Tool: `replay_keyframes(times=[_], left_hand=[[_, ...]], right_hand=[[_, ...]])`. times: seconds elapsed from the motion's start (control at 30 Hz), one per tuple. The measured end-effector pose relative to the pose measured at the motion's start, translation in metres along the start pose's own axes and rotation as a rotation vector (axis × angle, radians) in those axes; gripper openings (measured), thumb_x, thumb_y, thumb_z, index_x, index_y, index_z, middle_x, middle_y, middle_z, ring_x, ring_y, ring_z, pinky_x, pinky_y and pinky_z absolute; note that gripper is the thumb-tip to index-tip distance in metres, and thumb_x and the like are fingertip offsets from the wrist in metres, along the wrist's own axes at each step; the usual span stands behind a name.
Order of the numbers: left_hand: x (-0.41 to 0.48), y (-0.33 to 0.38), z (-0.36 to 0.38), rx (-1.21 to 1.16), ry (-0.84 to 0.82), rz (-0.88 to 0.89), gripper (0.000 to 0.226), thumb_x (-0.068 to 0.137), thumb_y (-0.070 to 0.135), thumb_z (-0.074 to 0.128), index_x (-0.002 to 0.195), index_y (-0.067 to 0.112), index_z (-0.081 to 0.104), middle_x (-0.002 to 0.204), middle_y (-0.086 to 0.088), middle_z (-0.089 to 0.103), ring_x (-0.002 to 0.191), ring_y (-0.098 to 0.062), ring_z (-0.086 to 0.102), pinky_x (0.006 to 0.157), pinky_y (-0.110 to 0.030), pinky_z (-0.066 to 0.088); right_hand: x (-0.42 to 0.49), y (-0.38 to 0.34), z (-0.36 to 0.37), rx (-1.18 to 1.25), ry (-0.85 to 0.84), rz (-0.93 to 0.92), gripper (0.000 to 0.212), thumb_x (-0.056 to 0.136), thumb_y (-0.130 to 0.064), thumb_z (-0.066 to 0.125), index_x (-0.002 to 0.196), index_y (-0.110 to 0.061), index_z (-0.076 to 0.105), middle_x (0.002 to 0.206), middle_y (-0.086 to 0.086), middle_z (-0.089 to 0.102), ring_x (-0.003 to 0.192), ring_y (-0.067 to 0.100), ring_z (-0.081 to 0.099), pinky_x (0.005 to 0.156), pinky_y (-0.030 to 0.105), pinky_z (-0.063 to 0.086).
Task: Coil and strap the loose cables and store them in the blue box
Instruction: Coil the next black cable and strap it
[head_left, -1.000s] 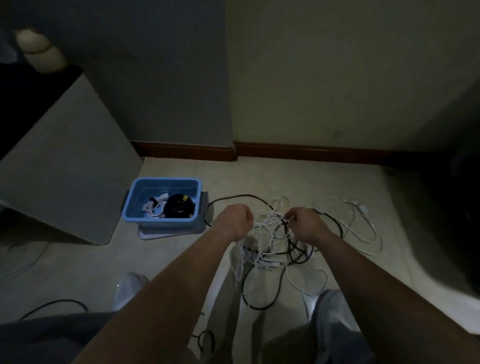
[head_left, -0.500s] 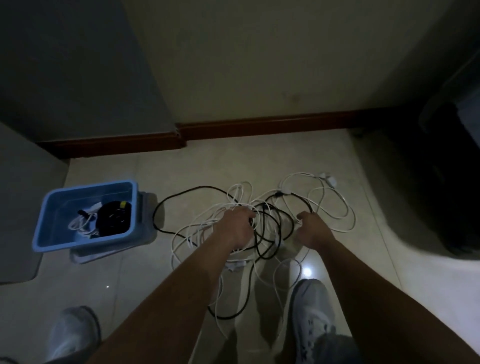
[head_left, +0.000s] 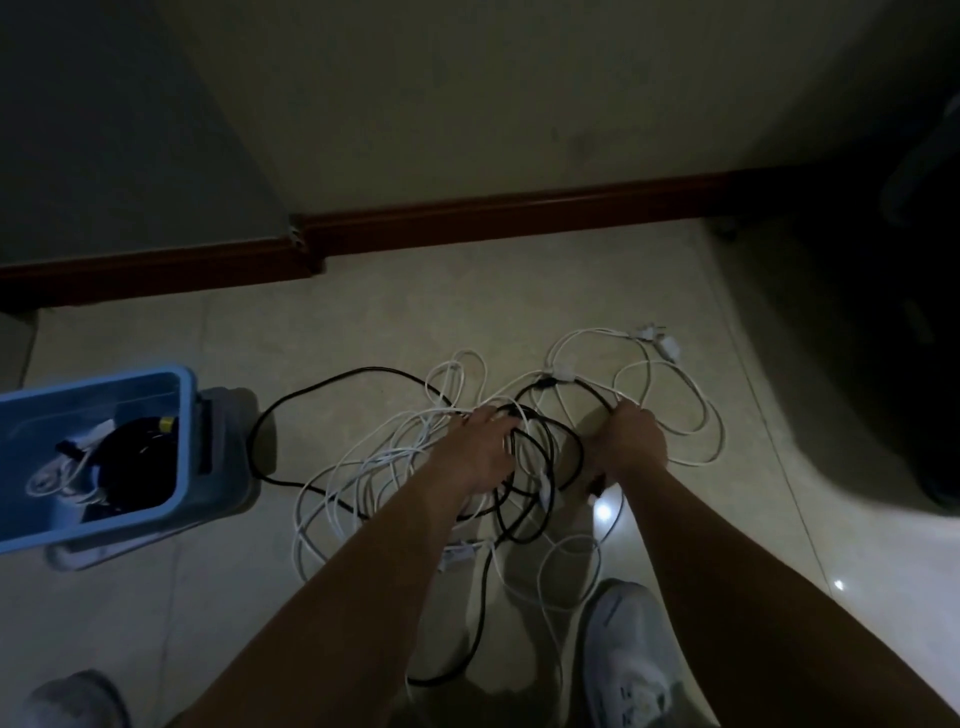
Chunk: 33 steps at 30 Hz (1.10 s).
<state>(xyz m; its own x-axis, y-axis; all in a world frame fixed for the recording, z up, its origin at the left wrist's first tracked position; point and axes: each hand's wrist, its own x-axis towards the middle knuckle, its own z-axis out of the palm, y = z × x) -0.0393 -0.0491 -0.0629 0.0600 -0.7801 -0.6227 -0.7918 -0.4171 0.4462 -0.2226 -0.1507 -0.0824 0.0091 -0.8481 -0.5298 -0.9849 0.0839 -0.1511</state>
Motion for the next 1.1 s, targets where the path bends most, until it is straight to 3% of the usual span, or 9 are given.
replay_keyframes(times=[0.2, 0.33, 0.43, 0.53, 0.63, 0.73, 0.83, 0.97, 1.1], left_hand=[[-0.007, 0.0, -0.004, -0.023, 0.056, 0.047, 0.054, 0.097, 0.027, 0.056, 0.149, 0.025, 0.043, 0.155, -0.007, 0.037, 0.142, -0.028, 0.034, 0.118, -0.034, 0.021], [-0.024, 0.015, -0.016, -0.135, 0.241, 0.073, 0.039, 0.097, 0.027, 0.055, 0.136, 0.023, 0.058, 0.14, -0.006, 0.055, 0.128, -0.026, 0.049, 0.11, -0.033, 0.034], [-0.047, 0.038, -0.037, -0.441, 0.267, 0.034, 0.028, 0.1, 0.034, 0.055, 0.121, 0.02, 0.067, 0.124, -0.006, 0.068, 0.115, -0.024, 0.062, 0.099, -0.034, 0.048], [-0.073, 0.063, -0.065, -0.784, 0.226, 0.055, 0.025, 0.104, 0.024, 0.046, 0.1, 0.011, 0.067, 0.097, -0.014, 0.074, 0.097, -0.033, 0.07, 0.093, -0.044, 0.054], [-0.111, 0.079, -0.1, -0.989, 0.176, 0.067, 0.032, 0.108, 0.021, 0.039, 0.089, 0.005, 0.06, 0.066, -0.012, 0.069, 0.059, -0.024, 0.066, 0.068, -0.036, 0.056], [-0.156, 0.083, -0.134, -0.994, 0.162, 0.005, 0.033, 0.108, 0.012, 0.034, 0.086, 0.005, 0.057, 0.061, -0.007, 0.061, 0.045, -0.014, 0.055, 0.047, -0.02, 0.044], [-0.205, 0.078, -0.167, -1.055, 0.129, -0.085, 0.019, 0.102, 0.003, 0.039, 0.097, 0.0, 0.057, 0.059, -0.004, 0.043, 0.045, -0.014, 0.034, 0.045, -0.023, 0.031], [-0.266, 0.073, -0.195, -1.029, 0.083, -0.115, 0.03, 0.104, 0.024, 0.036, 0.103, 0.003, 0.058, 0.055, 0.005, 0.025, 0.041, -0.009, 0.018, 0.046, -0.025, 0.02], [-0.323, 0.066, -0.213, -1.03, 0.21, -0.092, 0.065, 0.101, 0.062, 0.035, 0.09, 0.007, 0.067, 0.051, 0.007, 0.026, 0.041, -0.01, 0.019, 0.042, -0.02, 0.018]], right_hand=[[-0.001, -0.002, -0.005, 0.27, 0.003, 0.021, 0.039, 0.087, -0.026, 0.069, 0.117, -0.005, 0.053, 0.107, 0.017, 0.064, 0.107, 0.036, 0.063, 0.076, 0.032, 0.042], [-0.022, -0.018, -0.027, 1.025, -0.102, 0.053, 0.023, 0.089, -0.007, 0.063, 0.105, -0.018, 0.051, 0.077, 0.016, 0.059, 0.053, 0.023, 0.058, 0.049, 0.027, 0.042], [-0.046, -0.036, -0.062, 1.324, -0.288, -0.078, 0.028, 0.087, 0.007, 0.063, 0.106, -0.013, 0.062, 0.069, 0.015, 0.061, 0.05, 0.019, 0.058, 0.048, 0.028, 0.048], [-0.077, -0.062, -0.097, 1.292, -0.43, -0.275, 0.006, 0.089, -0.005, 0.07, 0.093, -0.006, 0.074, 0.074, 0.014, 0.067, 0.062, 0.019, 0.067, 0.06, 0.027, 0.059], [-0.108, -0.089, -0.131, 1.239, -0.432, -0.342, 0.015, 0.092, -0.004, 0.06, 0.095, -0.003, 0.075, 0.075, 0.012, 0.069, 0.065, 0.022, 0.066, 0.059, 0.029, 0.058], [-0.138, -0.106, -0.159, 1.1, -0.432, -0.463, 0.023, 0.09, 0.004, 0.053, 0.101, -0.001, 0.072, 0.072, 0.013, 0.068, 0.065, 0.02, 0.066, 0.062, 0.03, 0.058], [-0.175, -0.115, -0.18, 0.951, -0.463, -0.635, 0.017, 0.093, 0.002, 0.061, 0.106, -0.005, 0.069, 0.078, 0.007, 0.074, 0.074, 0.015, 0.07, 0.071, 0.028, 0.059], [-0.224, -0.132, -0.205, 0.827, -0.449, -0.773, 0.013, 0.091, -0.002, 0.066, 0.102, -0.008, 0.072, 0.081, 0.004, 0.075, 0.067, 0.01, 0.066, 0.064, 0.025, 0.054], [-0.272, -0.162, -0.228, 0.424, -0.165, -0.991, 0.008, 0.089, -0.021, 0.073, 0.082, -0.023, 0.075, 0.064, -0.003, 0.063, 0.056, 0.008, 0.05, 0.059, 0.027, 0.04]])
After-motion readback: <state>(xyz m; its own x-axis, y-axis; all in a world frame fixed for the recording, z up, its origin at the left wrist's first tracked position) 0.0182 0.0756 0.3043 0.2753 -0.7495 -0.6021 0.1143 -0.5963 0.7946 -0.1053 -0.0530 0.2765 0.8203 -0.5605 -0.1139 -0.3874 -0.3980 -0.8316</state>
